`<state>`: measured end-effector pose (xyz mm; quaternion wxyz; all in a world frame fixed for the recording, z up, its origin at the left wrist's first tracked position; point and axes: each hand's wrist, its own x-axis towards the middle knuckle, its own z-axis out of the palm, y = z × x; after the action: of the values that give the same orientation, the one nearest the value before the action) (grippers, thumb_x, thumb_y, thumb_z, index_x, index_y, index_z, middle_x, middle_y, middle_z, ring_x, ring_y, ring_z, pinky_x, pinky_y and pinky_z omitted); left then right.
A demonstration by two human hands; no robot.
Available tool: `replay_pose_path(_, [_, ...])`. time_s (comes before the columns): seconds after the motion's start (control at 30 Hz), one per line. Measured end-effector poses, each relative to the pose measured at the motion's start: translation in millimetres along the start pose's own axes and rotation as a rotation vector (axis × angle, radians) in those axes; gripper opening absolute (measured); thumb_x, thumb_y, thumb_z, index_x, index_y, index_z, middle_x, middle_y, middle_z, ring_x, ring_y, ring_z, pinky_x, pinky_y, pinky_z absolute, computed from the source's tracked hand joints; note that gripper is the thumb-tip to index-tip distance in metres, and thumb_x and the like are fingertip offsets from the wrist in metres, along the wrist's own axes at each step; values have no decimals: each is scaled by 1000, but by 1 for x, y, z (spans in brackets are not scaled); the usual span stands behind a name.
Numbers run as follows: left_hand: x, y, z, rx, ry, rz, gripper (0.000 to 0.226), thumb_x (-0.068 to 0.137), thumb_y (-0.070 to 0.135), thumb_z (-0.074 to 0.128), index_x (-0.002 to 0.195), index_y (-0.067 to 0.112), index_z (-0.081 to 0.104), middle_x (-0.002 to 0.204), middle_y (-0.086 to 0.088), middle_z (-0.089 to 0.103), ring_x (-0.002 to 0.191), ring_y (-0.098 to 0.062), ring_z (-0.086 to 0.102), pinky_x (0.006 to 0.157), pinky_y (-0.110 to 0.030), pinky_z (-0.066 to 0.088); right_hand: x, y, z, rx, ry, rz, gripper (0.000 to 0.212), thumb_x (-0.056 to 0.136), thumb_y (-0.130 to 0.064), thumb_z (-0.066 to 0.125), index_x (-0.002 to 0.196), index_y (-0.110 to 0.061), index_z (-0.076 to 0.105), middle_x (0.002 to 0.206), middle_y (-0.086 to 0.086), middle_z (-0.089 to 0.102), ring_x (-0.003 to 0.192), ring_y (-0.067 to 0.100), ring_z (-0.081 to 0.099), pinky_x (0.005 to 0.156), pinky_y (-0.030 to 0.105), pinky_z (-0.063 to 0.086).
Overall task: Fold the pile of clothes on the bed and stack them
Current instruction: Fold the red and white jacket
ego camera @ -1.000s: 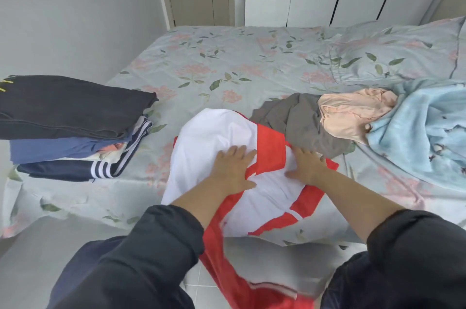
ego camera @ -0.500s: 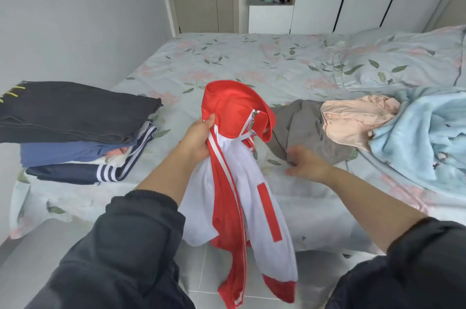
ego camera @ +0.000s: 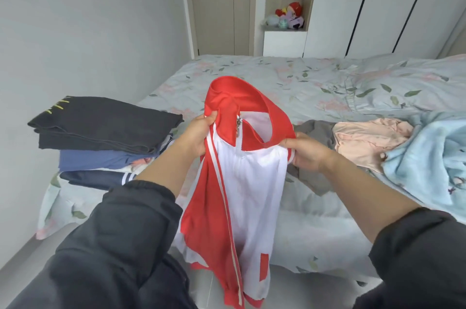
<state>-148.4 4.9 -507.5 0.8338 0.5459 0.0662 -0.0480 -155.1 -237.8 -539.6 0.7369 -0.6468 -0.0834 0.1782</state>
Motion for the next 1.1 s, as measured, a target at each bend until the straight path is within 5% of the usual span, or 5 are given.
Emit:
replay_pose_path(0.23, [-4, 45, 43, -26, -111, 17, 26, 102, 20, 42, 96, 4, 62, 76, -8, 70, 65, -16, 68, 76, -34, 56, -34, -88, 19, 118, -80, -128, 27, 80, -25, 54, 75, -15, 78, 83, 1, 75, 77, 12, 71, 69, 23, 57])
replay_pose_path(0.47, [-36, 125, 123, -66, -245, 147, 26, 103, 16, 38, 101, 1, 59, 77, -13, 70, 69, -22, 69, 81, -41, 55, -78, -197, 47, 372, 20, -377, 23, 99, -20, 42, 103, -8, 62, 86, 6, 74, 79, 18, 71, 77, 33, 58])
replay_pose_path(0.8, [-106, 214, 164, -40, -606, 352, 50, 95, 13, 37, 65, 8, 76, 72, -7, 73, 67, -16, 72, 60, -27, 57, -159, -285, 83, 374, -141, -579, 33, 83, -30, 53, 86, -7, 77, 95, 9, 74, 90, 22, 71, 76, 36, 59])
replay_pose_path(0.9, [-102, 225, 163, 114, -413, 407, 40, 101, 18, 40, 80, 6, 71, 76, -8, 73, 70, -20, 71, 63, -30, 58, -160, -289, 78, 366, -126, -618, 33, 89, -30, 51, 85, -10, 78, 92, 5, 74, 87, 17, 71, 71, 31, 58])
replay_pose_path(1.1, [-66, 216, 136, 1268, 301, 827, 44, 102, 36, 39, 68, 10, 48, 99, -23, 65, 91, -35, 58, 68, -31, 34, -120, -260, 39, -411, 709, -726, 24, 94, -19, 55, 72, -11, 51, 61, 3, 43, 55, 11, 38, 50, 23, 30])
